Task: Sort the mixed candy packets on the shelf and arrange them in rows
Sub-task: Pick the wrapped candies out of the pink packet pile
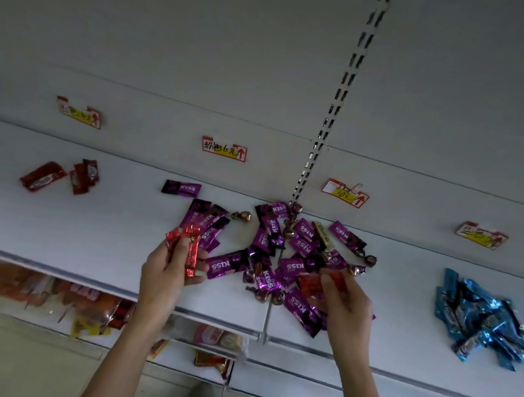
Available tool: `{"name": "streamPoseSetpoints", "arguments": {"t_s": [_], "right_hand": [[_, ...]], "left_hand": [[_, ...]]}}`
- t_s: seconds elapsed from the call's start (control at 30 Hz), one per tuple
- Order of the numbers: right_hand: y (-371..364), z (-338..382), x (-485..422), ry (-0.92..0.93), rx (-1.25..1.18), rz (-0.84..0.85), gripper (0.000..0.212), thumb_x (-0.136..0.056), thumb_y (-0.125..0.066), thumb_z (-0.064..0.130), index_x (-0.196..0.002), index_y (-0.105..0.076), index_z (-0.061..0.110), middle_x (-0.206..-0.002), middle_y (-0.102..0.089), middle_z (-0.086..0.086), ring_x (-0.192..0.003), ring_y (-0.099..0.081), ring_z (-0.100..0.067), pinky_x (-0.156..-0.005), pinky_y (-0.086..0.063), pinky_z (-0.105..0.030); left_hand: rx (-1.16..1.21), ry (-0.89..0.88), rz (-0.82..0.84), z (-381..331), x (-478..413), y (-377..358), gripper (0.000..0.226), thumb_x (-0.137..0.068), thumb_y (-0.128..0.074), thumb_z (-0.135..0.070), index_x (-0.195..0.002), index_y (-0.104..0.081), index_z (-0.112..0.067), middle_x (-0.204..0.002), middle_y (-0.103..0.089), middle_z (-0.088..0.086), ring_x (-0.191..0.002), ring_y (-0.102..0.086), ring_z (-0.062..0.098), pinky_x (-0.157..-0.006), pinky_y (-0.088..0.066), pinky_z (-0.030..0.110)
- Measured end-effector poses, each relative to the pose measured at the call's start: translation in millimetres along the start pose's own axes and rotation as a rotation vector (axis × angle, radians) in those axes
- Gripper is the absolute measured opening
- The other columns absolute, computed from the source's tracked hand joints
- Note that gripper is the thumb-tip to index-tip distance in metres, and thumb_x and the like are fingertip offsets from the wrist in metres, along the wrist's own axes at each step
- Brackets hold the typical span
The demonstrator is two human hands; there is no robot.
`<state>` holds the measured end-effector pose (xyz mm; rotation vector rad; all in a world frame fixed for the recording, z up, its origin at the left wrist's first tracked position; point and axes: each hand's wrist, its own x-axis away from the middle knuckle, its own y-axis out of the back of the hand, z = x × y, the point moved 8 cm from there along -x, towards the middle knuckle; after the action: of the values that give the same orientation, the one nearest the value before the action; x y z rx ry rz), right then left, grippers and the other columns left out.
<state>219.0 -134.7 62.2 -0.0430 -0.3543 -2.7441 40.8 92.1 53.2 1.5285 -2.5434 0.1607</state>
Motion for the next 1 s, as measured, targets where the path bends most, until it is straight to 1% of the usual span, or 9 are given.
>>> {"name": "streamPoseSetpoints", "arguments": {"t_s": [0.2,0.4,0.47,0.53,0.63,0.7,0.8,0.9,1.0], "right_hand": [[-21,-7,19,0.008,-0.004,0.138,0.012,-0.087,-0.062,0.010,-0.090,-0.067,0.020,-0.087,-0.070,0.003,-0.077,-0.067,-0.003,-0.065,-0.054,-0.018],[-58,3,29,0.040,0.005,0.269,0.023,-0.084,-0.064,0.004,-0.089,-0.068,0.026,-0.076,-0.071,0.007,-0.075,-0.068,-0.016,-0.069,-0.058,-0.031],[-81,13,28,0.048,-0.019,0.306,0.024,-0.083,-0.065,0.002,-0.092,-0.070,0.023,-0.075,-0.072,0.011,-0.076,-0.069,-0.008,-0.072,-0.056,-0.021],[-111,22,30,0.045,-0.042,0.345,0.023,-0.082,-0.066,0.002,-0.098,-0.071,0.017,-0.082,-0.071,0.009,-0.076,-0.068,-0.005,-0.071,-0.054,-0.016],[-161,29,37,0.039,-0.014,0.374,0.030,-0.082,-0.069,0.009,-0.110,-0.068,0.018,-0.080,-0.069,-0.017,-0.073,-0.065,-0.027,-0.077,-0.056,-0.036],[-198,33,39,0.045,0.006,0.365,0.033,-0.080,-0.071,0.013,-0.113,-0.066,0.017,-0.090,-0.071,-0.013,-0.078,-0.067,-0.023,-0.083,-0.055,-0.034],[-264,45,47,0.072,-0.049,0.383,0.020,-0.079,-0.071,0.010,-0.096,-0.070,0.021,-0.109,-0.068,0.000,-0.091,-0.066,-0.006,-0.084,-0.051,-0.019],[-329,62,62,0.104,-0.057,0.373,0.023,-0.079,-0.071,0.008,-0.080,-0.068,0.031,-0.104,-0.067,0.002,-0.090,-0.064,-0.004,-0.076,-0.048,-0.009],[-379,75,73,0.150,-0.004,0.314,0.020,-0.078,-0.073,0.010,-0.076,-0.068,0.030,-0.095,-0.065,0.005,-0.082,-0.061,-0.005,-0.069,-0.047,-0.011]], "left_hand": [[0.049,0.061,-0.086,8,40,35,0.014,-0.093,-0.048,-0.002,-0.096,-0.059,-0.011,-0.088,-0.068,0.004,-0.071,-0.065,0.010,-0.058,-0.053,0.021],[0.069,0.095,-0.210,15,54,81,0.017,-0.093,-0.050,-0.003,-0.099,-0.057,-0.016,-0.089,-0.067,0.001,-0.071,-0.068,0.011,-0.066,-0.055,0.025],[0.094,0.092,-0.255,14,51,101,0.018,-0.093,-0.050,-0.002,-0.100,-0.057,-0.016,-0.091,-0.065,0.003,-0.077,-0.067,0.017,-0.066,-0.055,0.020],[0.110,0.068,-0.278,9,45,124,0.019,-0.092,-0.049,0.000,-0.098,-0.058,-0.016,-0.093,-0.063,0.005,-0.083,-0.065,0.018,-0.075,-0.055,0.026],[0.117,0.038,-0.298,2,30,165,0.024,-0.092,-0.048,0.000,-0.093,-0.059,-0.022,-0.091,-0.065,0.004,-0.088,-0.064,0.019,-0.081,-0.053,0.032],[0.124,0.027,-0.313,1,14,197,0.024,-0.091,-0.050,-0.001,-0.093,-0.060,-0.023,-0.087,-0.067,0.000,-0.088,-0.065,0.019,-0.078,-0.051,0.032],[0.121,0.021,-0.330,-2,-18,248,0.023,-0.088,-0.056,0.000,-0.104,-0.058,-0.017,-0.081,-0.070,0.001,-0.075,-0.069,0.012,-0.064,-0.056,0.026],[0.056,0.015,-0.309,-11,-58,296,0.027,-0.085,-0.061,-0.001,-0.103,-0.058,-0.020,-0.091,-0.069,0.009,-0.083,-0.069,0.020,-0.082,-0.054,0.036],[-0.097,0.038,-0.254,-11,-95,334,0.026,-0.085,-0.064,-0.008,-0.094,-0.059,-0.032,-0.097,-0.069,0.002,-0.096,-0.065,0.022,-0.094,-0.047,0.046]]}}
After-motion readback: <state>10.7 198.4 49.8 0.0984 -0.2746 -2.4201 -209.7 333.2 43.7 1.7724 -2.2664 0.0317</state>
